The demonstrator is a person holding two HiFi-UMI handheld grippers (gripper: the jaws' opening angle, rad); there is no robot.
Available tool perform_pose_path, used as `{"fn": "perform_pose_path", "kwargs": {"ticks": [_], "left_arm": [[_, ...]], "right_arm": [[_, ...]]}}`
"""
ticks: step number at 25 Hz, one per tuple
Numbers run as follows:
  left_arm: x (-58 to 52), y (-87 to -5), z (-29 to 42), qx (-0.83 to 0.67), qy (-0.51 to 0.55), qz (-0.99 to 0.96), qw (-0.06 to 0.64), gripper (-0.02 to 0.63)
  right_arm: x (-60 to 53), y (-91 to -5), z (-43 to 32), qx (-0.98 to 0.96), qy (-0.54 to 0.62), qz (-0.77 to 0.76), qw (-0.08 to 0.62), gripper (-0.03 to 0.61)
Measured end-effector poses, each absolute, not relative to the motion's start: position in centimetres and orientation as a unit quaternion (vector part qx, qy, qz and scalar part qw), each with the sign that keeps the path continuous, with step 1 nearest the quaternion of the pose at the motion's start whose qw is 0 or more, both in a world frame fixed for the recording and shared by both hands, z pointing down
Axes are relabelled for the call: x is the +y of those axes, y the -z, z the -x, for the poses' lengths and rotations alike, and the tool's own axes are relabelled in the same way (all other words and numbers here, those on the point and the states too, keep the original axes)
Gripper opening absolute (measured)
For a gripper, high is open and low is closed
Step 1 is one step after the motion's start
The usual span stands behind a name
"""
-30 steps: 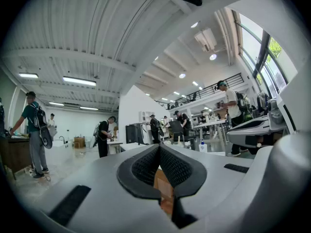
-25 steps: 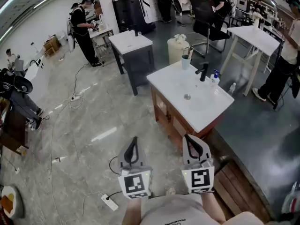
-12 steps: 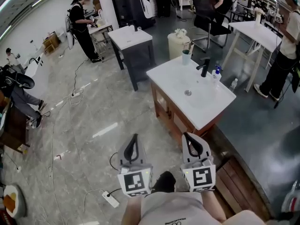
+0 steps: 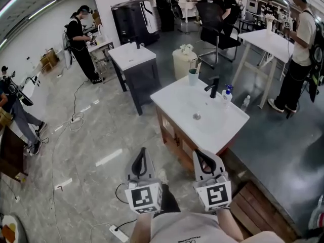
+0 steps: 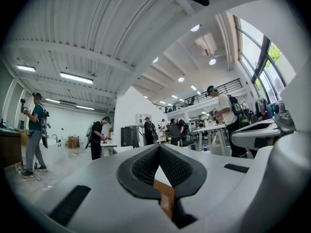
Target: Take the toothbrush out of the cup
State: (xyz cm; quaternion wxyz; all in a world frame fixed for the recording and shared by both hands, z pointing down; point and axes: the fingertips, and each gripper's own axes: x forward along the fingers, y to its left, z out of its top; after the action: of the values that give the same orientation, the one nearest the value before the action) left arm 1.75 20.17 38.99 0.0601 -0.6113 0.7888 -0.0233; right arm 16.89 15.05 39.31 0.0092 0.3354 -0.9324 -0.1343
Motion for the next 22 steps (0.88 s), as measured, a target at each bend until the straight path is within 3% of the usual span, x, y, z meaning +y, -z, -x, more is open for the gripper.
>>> {"fn": "perform_pose_path", "kwargs": {"ticks": [8, 22], "left_arm": [[10.2, -35.2, 3.2, 0.767, -0.018, 0.636, 0.088, 0.014], [-11.0, -31.2, 18.2, 0.729, -0.098, 0.672, 0.082, 0.015]], "right_arm": [[6.2, -37.0, -12.5, -0.916, 0.16, -0.368, -0.003, 0.011], [-13.8, -33.3, 4.5, -0.904, 0.166, -0.392, -0.037, 0.011]]}}
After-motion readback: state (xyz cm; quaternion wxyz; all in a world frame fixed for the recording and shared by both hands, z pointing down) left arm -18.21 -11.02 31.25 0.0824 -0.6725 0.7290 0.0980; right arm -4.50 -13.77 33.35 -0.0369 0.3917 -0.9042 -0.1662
